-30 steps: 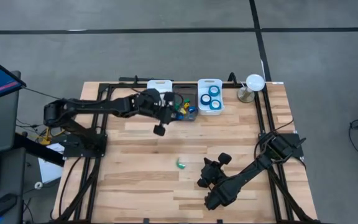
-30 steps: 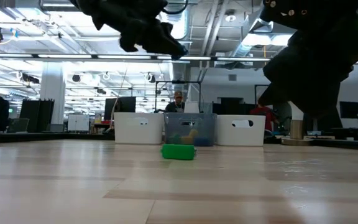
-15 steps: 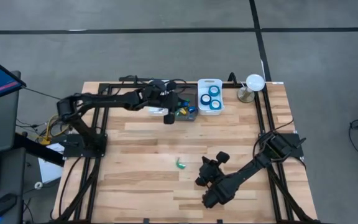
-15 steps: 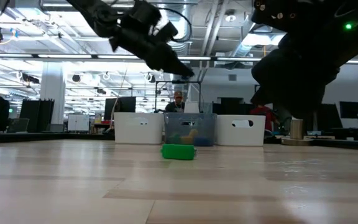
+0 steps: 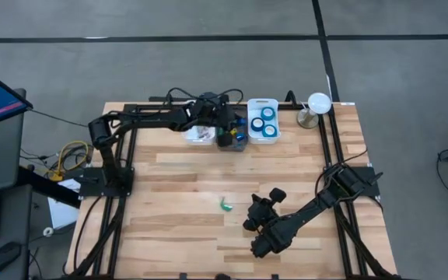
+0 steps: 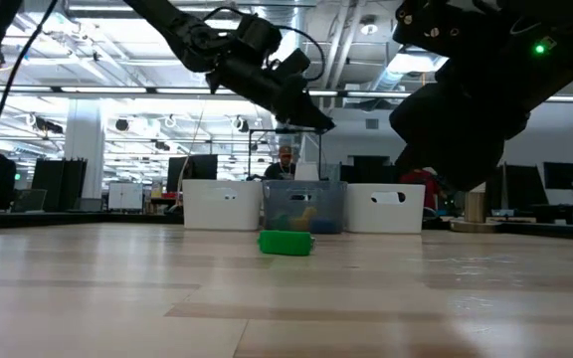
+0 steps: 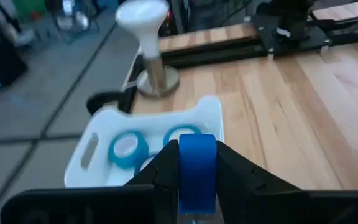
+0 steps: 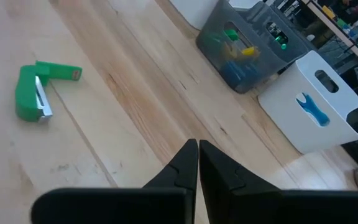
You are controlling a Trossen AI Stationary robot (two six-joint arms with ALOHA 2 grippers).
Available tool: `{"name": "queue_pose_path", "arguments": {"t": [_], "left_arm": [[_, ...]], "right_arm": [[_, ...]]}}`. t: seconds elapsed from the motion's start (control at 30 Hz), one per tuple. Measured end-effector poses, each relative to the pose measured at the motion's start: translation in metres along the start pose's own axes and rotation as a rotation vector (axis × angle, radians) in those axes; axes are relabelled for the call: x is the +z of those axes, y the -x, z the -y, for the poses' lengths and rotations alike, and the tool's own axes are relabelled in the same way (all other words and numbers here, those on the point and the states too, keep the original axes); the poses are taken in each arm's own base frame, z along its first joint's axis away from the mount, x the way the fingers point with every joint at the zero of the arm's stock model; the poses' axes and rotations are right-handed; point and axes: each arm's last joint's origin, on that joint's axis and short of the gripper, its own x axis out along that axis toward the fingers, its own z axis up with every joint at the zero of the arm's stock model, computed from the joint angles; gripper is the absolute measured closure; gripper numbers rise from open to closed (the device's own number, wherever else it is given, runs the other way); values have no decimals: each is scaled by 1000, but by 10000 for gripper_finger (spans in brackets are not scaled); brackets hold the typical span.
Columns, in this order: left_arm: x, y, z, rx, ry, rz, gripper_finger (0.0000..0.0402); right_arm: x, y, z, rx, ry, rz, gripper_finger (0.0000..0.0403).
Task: Pick and place Stapler, Stapler remover, tape
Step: Put the blue stapler into the black bin
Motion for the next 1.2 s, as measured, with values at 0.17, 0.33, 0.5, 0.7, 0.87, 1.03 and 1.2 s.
{"name": "queue_pose_path", "arguments": {"t": [0.17,0.33,0.5,0.7,0.87,1.03,1.2], "left_arm": [[-8,5,-21,80,144,-21,339],[-16,11,-42,131,337,-21,339],[-11,14,-49,87,501,21,339],[8,18,-63,88,548,92,339],[16,24,-76,66,568,117,339],[-1,31,-86,-20,479,-8,339],[-29,40,-87,-72,337,-234,339]], "right_arm": [[1,-2,0,-4,-4,-3,395],[3,-7,1,-9,-20,-12,395],[5,-11,-1,5,-52,-43,395],[5,-11,-2,13,-60,-52,395],[5,-11,-2,17,-61,-63,395],[3,-9,-2,26,-58,-81,395],[4,-10,-3,30,-41,-81,395]]}}
